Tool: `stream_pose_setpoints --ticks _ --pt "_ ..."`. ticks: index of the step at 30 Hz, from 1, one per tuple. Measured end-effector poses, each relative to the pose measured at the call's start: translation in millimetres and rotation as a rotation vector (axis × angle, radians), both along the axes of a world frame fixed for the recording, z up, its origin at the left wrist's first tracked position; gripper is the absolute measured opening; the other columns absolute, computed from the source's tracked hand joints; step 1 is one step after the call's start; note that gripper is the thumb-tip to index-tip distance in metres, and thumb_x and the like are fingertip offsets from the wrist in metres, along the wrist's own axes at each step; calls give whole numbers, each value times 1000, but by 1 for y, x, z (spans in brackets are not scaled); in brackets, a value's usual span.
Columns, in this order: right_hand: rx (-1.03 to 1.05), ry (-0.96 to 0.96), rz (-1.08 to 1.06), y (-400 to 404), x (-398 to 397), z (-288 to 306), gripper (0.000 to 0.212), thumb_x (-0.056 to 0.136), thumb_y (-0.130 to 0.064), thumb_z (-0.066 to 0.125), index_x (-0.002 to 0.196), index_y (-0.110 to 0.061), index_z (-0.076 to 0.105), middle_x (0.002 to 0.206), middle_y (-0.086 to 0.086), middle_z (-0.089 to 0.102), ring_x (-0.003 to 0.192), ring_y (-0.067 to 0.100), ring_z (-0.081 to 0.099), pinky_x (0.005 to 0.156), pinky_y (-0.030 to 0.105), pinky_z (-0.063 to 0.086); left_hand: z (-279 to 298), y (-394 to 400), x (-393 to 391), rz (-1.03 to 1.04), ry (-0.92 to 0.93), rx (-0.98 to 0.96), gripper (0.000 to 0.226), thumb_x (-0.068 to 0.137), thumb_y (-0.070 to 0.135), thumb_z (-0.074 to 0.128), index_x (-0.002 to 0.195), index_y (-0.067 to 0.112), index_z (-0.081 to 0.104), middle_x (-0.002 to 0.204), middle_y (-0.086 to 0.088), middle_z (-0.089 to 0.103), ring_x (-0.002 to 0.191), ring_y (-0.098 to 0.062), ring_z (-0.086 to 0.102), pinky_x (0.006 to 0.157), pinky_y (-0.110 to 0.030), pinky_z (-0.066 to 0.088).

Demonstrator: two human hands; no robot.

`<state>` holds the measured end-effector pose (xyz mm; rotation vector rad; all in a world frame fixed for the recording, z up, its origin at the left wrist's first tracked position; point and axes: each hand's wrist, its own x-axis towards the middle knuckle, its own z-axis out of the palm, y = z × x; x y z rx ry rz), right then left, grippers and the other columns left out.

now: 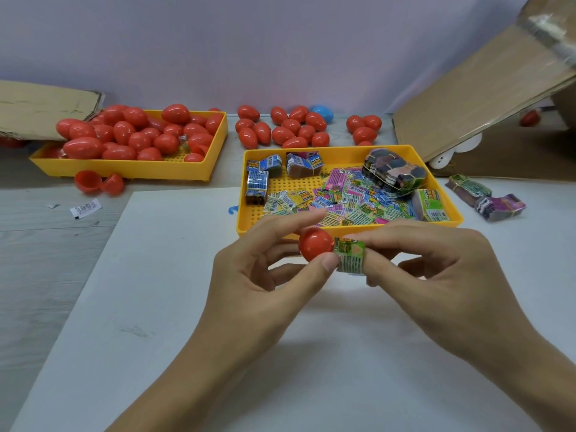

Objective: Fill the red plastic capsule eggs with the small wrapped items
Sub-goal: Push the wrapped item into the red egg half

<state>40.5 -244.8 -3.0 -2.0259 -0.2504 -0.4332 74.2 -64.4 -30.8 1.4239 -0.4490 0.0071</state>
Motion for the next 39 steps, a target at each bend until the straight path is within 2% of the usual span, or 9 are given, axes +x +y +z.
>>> stream_pose_setpoints --ticks 4,7,8,19,24,28,31,34,39 --pt "13 23 7 0 1 -3 7 82 -28 69 82 -25 76 69 -7 69 64 16 66 47 36 50 1 0 0 -16 47 -17 32 77 18 81 109 20 76 106 -13 69 90 -29 73 75 -39 62" --pt "138 58 16 0 2 -5 12 80 -18 66 80 -29 73 61 -13 67 50 6 62 44 11 43 0 0 2 -21 136 -48 30 78 13 76 107 22 76 106 -14 72 91 -29 74 75 -32 61" --pt "156 61 14 0 2 -5 14 80 -18 66 80 -30 72 60 -14 66 49 6 61 46 8 42 0 1 2 -20 151 -51 30 79 11 72 107 22 76 106 -14 73 90 -28 74 75 -31 61" --pt "153 56 2 1 4 -7 17 81 -16 63 77 -30 71 57 -15 62 48 4 57 45 7 39 0 0 1 -49 190 -118 29 77 27 71 105 22 77 100 -7 76 90 -24 74 74 -30 60" --pt "117 3 -19 3 3 -6 6 79 -36 65 78 -37 70 76 -8 67 66 11 61 47 33 50 2 0 1 -41 144 -53 31 79 11 76 108 20 77 102 -14 73 84 -26 75 75 -27 59" --pt "64 12 -2 2 3 -6 12 82 -41 61 82 -36 71 76 -10 66 70 14 60 47 42 47 4 -1 -1 -43 65 3 31 79 5 74 108 17 77 107 -10 69 92 -28 72 77 -41 62" --pt "85 9 -1 2 2 -6 11 82 -42 60 78 -39 70 77 -9 66 68 11 60 48 38 48 4 -1 -1 -23 71 8 32 79 5 70 107 18 77 106 -12 69 90 -29 72 77 -40 62" --pt "55 33 14 0 2 -6 18 83 -40 56 81 -27 67 76 -5 64 67 11 57 48 31 48 5 0 -1 -4 109 1 31 79 8 70 106 21 77 104 -16 70 85 -29 73 76 -31 59" --pt "-36 134 87 -2 3 -8 13 88 -26 58 77 -23 65 66 -10 58 62 9 52 49 15 37 6 0 -1 -16 125 16 27 78 15 74 104 22 76 103 -15 72 88 -28 74 78 -33 60"
